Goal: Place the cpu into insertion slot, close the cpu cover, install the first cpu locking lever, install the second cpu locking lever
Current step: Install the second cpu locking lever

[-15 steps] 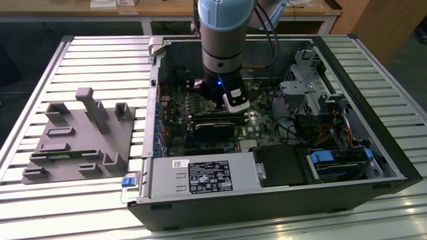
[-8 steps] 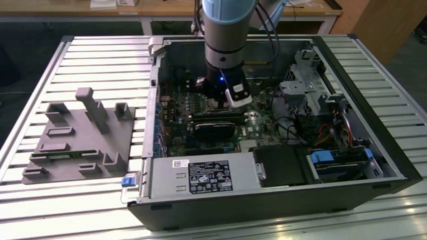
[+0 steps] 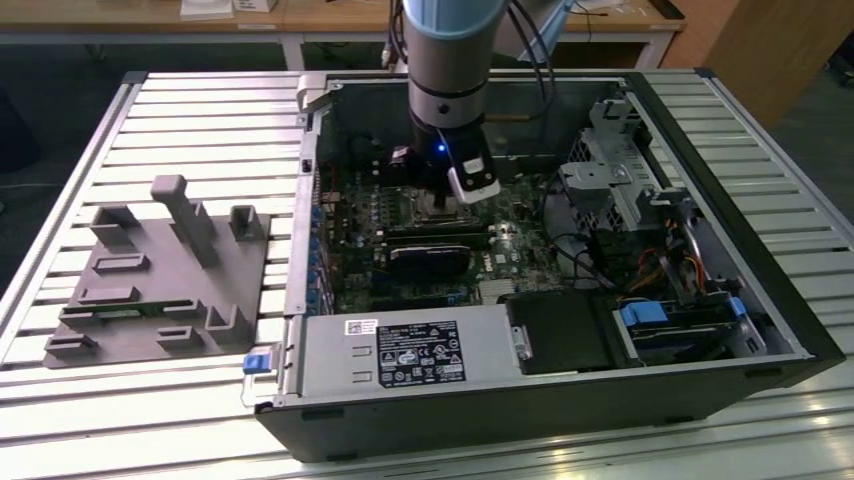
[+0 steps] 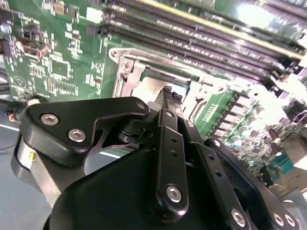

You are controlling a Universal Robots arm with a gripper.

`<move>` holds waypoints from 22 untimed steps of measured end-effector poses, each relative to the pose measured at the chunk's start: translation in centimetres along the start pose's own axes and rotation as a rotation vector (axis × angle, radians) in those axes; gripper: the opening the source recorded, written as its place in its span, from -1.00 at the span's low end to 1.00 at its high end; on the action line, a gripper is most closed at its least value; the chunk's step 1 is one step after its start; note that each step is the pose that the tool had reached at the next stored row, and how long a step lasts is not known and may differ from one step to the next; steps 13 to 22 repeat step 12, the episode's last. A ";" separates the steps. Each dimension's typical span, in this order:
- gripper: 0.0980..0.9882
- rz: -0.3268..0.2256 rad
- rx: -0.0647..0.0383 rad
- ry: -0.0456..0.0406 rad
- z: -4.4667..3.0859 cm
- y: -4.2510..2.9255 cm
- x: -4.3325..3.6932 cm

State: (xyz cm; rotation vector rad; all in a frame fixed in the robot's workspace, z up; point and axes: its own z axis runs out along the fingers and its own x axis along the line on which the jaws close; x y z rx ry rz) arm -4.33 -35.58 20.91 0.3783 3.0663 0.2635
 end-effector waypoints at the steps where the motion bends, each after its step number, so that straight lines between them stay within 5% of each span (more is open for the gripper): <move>1: -0.98 0.000 0.002 0.0001 0.05 0.16 0.04; 6: -0.98 -0.001 0.008 0.0003 0.25 0.81 0.21; 22: -0.98 -0.001 0.008 0.0004 0.27 0.83 0.20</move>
